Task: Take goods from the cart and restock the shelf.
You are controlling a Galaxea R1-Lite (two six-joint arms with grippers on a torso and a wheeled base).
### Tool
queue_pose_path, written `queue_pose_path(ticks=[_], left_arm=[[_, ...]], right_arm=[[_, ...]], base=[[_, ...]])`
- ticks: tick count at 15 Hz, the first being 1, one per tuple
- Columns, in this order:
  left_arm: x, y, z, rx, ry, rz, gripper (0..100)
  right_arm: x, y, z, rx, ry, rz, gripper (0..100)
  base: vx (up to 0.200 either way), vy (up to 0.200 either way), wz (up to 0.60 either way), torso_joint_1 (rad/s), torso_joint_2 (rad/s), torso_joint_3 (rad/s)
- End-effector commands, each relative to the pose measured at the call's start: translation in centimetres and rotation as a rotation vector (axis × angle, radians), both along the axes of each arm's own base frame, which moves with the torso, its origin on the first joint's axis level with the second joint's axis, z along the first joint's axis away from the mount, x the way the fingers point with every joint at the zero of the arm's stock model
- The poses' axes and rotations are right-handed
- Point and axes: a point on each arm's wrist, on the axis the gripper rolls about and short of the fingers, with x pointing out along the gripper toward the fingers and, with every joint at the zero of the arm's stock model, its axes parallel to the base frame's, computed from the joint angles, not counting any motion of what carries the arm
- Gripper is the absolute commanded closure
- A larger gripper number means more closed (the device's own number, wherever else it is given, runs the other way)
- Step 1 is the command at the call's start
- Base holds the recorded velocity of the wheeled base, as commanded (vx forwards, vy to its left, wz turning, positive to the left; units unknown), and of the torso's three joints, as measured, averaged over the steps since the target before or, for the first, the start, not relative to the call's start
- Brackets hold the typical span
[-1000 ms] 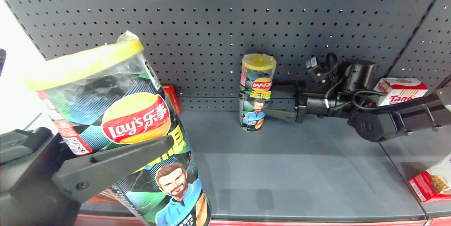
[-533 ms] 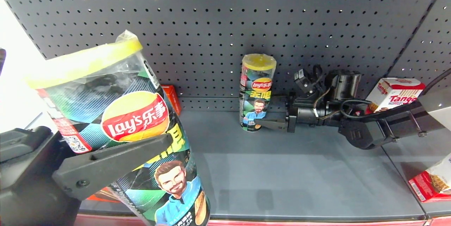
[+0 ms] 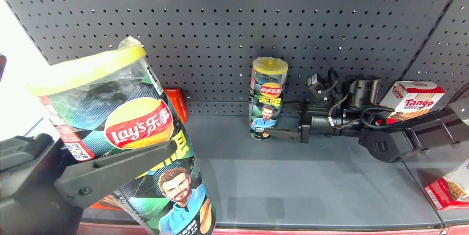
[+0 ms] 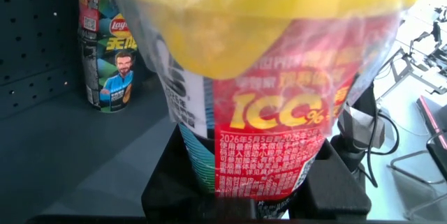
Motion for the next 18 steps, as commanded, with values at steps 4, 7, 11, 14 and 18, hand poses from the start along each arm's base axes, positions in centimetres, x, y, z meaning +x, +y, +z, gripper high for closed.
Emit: queue_pose_path(ticks=[4, 7, 11, 14, 18], left_arm=[[0.0, 0.0, -0.1, 0.001, 0.003, 0.0, 100], [0.0, 0.0, -0.1, 0.001, 0.004, 0.002, 100], [0.1, 0.1, -0.2, 0.003, 0.006, 0.008, 100], [0.1, 0.2, -0.7, 0.013, 0.022, 0.017, 100], [-0.3, 0.5, -1.3, 0.019, 0.033, 0.017, 100]], right_arm=[[2.0, 0.9, -0.2, 0.012, -0.02, -0.021, 0], [2.7, 1.1, -0.5, 0.017, -0.02, 0.014, 0], [4.0, 1.8, -1.6, 0.028, -0.032, 0.072, 0], [5.0, 2.3, -2.2, 0.032, -0.039, 0.086, 0], [5.4, 3.5, -2.2, 0.055, -0.049, 0.159, 100]], base=[[0.0, 0.0, 0.0, 0.0, 0.0, 0.0], [0.0, 0.0, 0.0, 0.0, 0.0, 0.0], [0.0, 0.0, 0.0, 0.0, 0.0, 0.0], [0.0, 0.0, 0.0, 0.0, 0.0, 0.0], [0.0, 0.0, 0.0, 0.0, 0.0, 0.0]])
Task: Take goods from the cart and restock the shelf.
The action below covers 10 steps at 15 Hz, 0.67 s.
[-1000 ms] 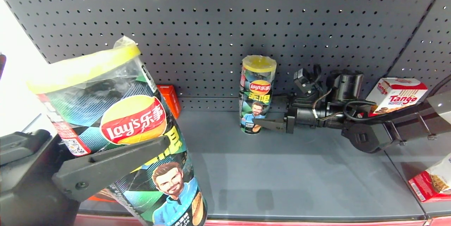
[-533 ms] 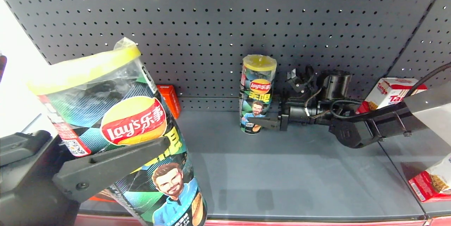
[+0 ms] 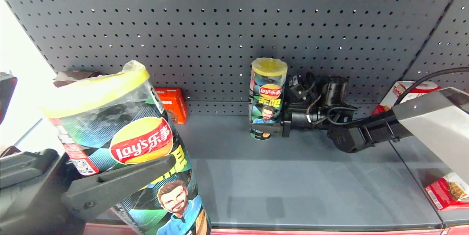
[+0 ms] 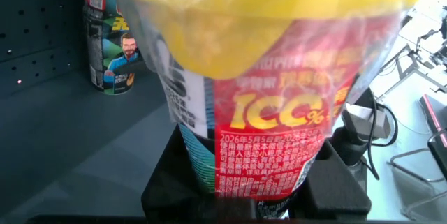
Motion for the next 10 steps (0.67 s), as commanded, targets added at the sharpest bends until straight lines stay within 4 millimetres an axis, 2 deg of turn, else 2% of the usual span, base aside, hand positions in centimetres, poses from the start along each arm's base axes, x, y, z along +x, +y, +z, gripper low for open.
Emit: queue_pose_path(ticks=[1, 4, 9, 10], left_arm=[[-0.2, 0.1, 0.0, -0.005, -0.002, 0.001, 100], [-0.2, 0.2, 0.1, -0.006, -0.003, 0.001, 100], [-0.6, 0.4, 0.4, -0.017, -0.017, 0.0, 100], [-0.6, 0.4, 0.4, -0.018, -0.019, 0.0, 100]], right_arm=[[0.1, 0.3, -0.3, 0.001, 0.01, 0.004, 100], [-0.8, 0.5, 1.0, 0.011, -0.008, 0.01, 100], [-4.5, -0.7, 4.1, 0.027, -0.029, -0.083, 100], [-6.1, -1.4, 4.6, 0.025, -0.033, -0.102, 100]], base=[[0.0, 0.0, 0.0, 0.0, 0.0, 0.0], [0.0, 0.0, 0.0, 0.0, 0.0, 0.0], [0.0, 0.0, 0.0, 0.0, 0.0, 0.0], [0.0, 0.0, 0.0, 0.0, 0.0, 0.0]])
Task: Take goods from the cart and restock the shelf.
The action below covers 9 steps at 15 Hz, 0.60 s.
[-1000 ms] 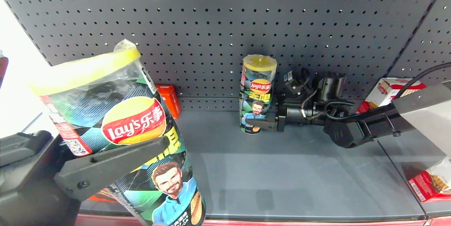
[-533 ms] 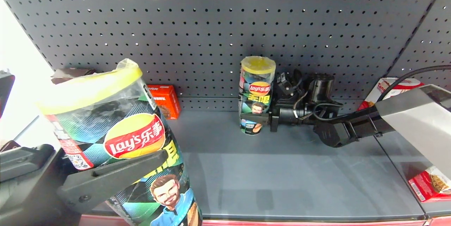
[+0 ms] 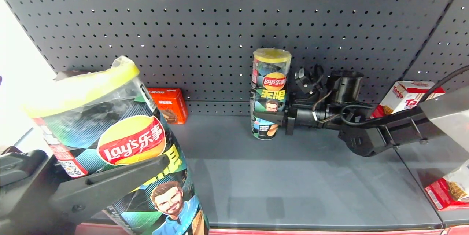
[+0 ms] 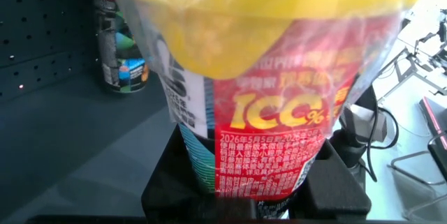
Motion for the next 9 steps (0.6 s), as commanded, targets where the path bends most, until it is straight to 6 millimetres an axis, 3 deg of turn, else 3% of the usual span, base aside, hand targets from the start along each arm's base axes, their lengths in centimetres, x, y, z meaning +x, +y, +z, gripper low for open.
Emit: queue_pose_path(ticks=[1, 2, 6, 9], left_arm=[[-0.1, 0.1, 0.1, -0.003, -0.005, -0.002, 100], [-0.1, 0.1, 0.1, -0.003, -0.005, -0.002, 100], [-0.1, 0.0, 0.3, -0.008, -0.012, -0.003, 100], [-0.1, 0.0, 0.3, -0.007, -0.01, -0.003, 100]], right_arm=[[-3.8, -1.2, 2.3, 0.021, -0.048, -0.024, 100], [-4.5, -1.3, 2.1, 0.026, -0.055, -0.03, 100], [-12.4, -1.9, 0.4, 0.042, -0.065, -0.002, 100], [-15.0, -2.2, -1.4, 0.024, -0.04, 0.019, 100]], base=[[0.0, 0.0, 0.0, 0.0, 0.0, 0.0], [0.0, 0.0, 0.0, 0.0, 0.0, 0.0], [0.0, 0.0, 0.0, 0.0, 0.0, 0.0], [0.0, 0.0, 0.0, 0.0, 0.0, 0.0]])
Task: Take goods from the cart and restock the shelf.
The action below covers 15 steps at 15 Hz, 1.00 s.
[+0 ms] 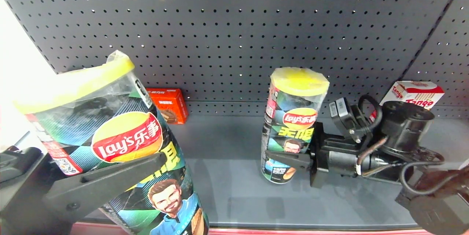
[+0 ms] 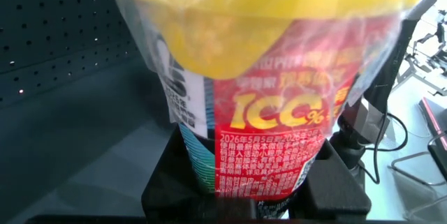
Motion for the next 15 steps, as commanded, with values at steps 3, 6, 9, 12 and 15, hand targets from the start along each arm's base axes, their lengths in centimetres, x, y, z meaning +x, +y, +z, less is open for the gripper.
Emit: queue_pose_path(ticks=[3, 6, 9, 12, 15], left_arm=[[0.0, 0.0, 0.0, 0.0, 0.001, 0.002, 100], [0.0, 0.0, -0.1, 0.002, 0.006, 0.005, 100], [0.0, 0.0, -0.2, 0.003, 0.006, 0.006, 100], [0.0, 0.0, -0.2, 0.003, 0.009, 0.008, 100], [0.0, 0.0, -0.3, 0.005, 0.009, 0.008, 100]], right_arm=[[-2.5, -0.8, -2.8, -0.021, 0.023, 0.019, 100], [-1.8, -0.6, -5.5, -0.017, 0.021, 0.01, 100], [-1.3, -0.3, -6.5, -0.023, 0.03, 0.009, 100], [-1.2, -0.4, -6.6, -0.025, 0.032, 0.012, 100], [-1.2, -0.3, -6.8, -0.029, 0.037, 0.007, 0]], base=[[0.0, 0.0, 0.0, 0.0, 0.0, 0.0], [0.0, 0.0, 0.0, 0.0, 0.0, 0.0], [0.0, 0.0, 0.0, 0.0, 0.0, 0.0], [0.0, 0.0, 0.0, 0.0, 0.0, 0.0], [0.0, 0.0, 0.0, 0.0, 0.0, 0.0]])
